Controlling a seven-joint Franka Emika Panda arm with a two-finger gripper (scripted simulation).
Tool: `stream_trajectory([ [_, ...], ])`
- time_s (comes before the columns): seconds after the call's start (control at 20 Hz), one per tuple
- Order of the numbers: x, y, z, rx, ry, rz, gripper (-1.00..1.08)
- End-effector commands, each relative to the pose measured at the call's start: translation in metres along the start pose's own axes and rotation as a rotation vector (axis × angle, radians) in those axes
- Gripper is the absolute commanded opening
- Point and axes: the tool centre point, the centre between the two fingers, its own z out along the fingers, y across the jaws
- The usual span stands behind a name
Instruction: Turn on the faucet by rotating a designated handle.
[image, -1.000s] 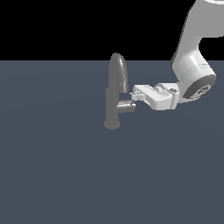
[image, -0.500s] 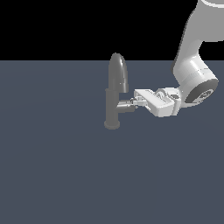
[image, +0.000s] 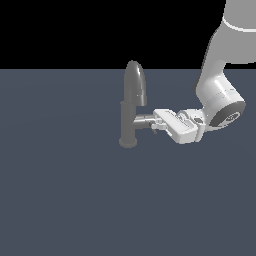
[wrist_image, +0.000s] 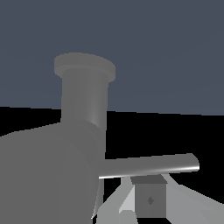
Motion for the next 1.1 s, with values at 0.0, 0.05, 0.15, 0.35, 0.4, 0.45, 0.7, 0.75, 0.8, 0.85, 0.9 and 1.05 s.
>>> stream_trajectory([
  [0.0,0.012,0.0,0.0,0.004,0.0,0.011,-1.0],
  [0.05,0.016,-0.001,-0.001,0.004,0.0,0.012,-1.0],
  [0.15,0.022,-0.003,-0.001,0.005,0.0,0.015,-1.0],
  [0.35,0.035,-0.006,-0.001,0.007,0.0,0.02,-1.0],
  [0.4,0.038,-0.007,-0.001,0.007,0.0,0.022,-1.0],
  [0.45,0.041,-0.008,-0.001,0.008,-0.001,0.023,-1.0],
  [0.7,0.055,-0.011,-0.002,0.009,-0.001,0.03,-1.0],
  [0.75,0.058,-0.012,-0.002,0.01,-0.001,0.031,-1.0],
  [0.8,0.06,-0.013,-0.002,0.01,-0.001,0.032,-1.0],
  [0.85,0.063,-0.013,-0.002,0.01,-0.001,0.033,-1.0],
  [0.9,0.066,-0.014,-0.002,0.011,-0.001,0.034,-1.0],
  [1.05,0.038,-0.019,-0.018,0.013,0.008,-0.007,-1.0],
])
